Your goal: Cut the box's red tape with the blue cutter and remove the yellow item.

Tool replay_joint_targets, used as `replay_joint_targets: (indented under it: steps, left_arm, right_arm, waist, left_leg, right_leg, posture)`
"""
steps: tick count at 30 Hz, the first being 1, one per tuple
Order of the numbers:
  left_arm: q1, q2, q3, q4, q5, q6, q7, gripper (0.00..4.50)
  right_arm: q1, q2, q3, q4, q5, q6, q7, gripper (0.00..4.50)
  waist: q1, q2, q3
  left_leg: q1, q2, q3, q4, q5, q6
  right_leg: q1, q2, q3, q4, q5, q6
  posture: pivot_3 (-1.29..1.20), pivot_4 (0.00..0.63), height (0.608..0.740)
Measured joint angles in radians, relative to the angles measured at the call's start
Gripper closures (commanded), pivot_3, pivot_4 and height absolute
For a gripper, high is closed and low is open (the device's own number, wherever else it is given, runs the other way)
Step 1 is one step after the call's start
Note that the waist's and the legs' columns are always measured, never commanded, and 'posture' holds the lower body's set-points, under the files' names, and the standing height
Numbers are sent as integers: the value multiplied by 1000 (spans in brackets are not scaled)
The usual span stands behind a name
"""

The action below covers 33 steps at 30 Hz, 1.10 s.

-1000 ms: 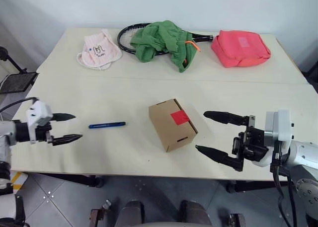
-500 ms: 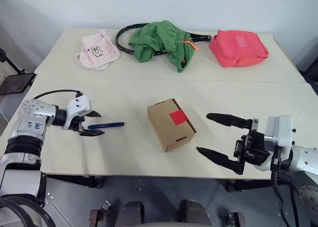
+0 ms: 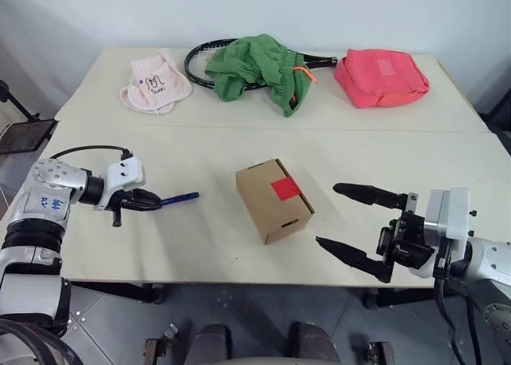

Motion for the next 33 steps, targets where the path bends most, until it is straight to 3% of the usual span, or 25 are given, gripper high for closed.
replay_joint_targets:
  steps: [5,8,11,15,21,28,33]
  left_arm:
    - [53,-2,16,-100,-36,18,-38,4093]
    - [128,10,-14,-313,-48,84,-92,4093]
    - [197,34,-72,-660,-64,316,-127,4093]
    - [198,-7,-144,-971,-86,600,-84,4093]
    - [193,-198,-322,-1188,-40,896,130,4093]
    - [133,-220,-466,-1247,-11,1027,220,4093]
    - [82,-272,-501,-1238,-8,1084,281,4093]
  right_arm:
    - [22,-25,-13,2,7,5,2,0]
    - [89,-64,-61,-1,47,39,16,0]
    - [202,-112,-125,-20,103,92,37,0]
    - [308,-138,-154,-63,114,130,56,0]
    - [445,-181,-190,-108,74,196,38,1972]
    - [396,-246,-125,-123,10,266,-17,4363]
    - [166,-246,51,-118,27,392,-153,4485]
  waist:
    - [3,0,0]
    - [10,0,0]
    - [16,-1,0]
    - [14,0,0]
    - [10,-1,1]
    - [14,-1,1]
    - [14,-1,1]
  left_leg:
    - [0,0,0,0,0,0]
    - [-1,0,-1,0,-1,0]
    - [-4,0,-2,2,-1,0]
    - [-4,0,-1,5,-2,1]
    - [-5,1,-1,7,-2,2]
    - [-6,1,-2,10,-3,3]
    - [-7,1,-3,11,-4,3]
  right_leg:
    - [0,0,0,0,0,0]
    - [0,0,0,-1,0,0]
    - [0,0,-1,-2,0,0]
    - [1,0,0,-3,0,0]
    - [1,1,0,-3,0,0]
    - [1,1,0,-4,0,-1]
    - [1,1,0,-4,0,-1]
  posture:
    - [0,150,740]
    - [0,150,740]
    - [0,150,740]
    - [0,150,740]
    - [0,150,740]
    - [0,150,740]
    - [0,150,740]
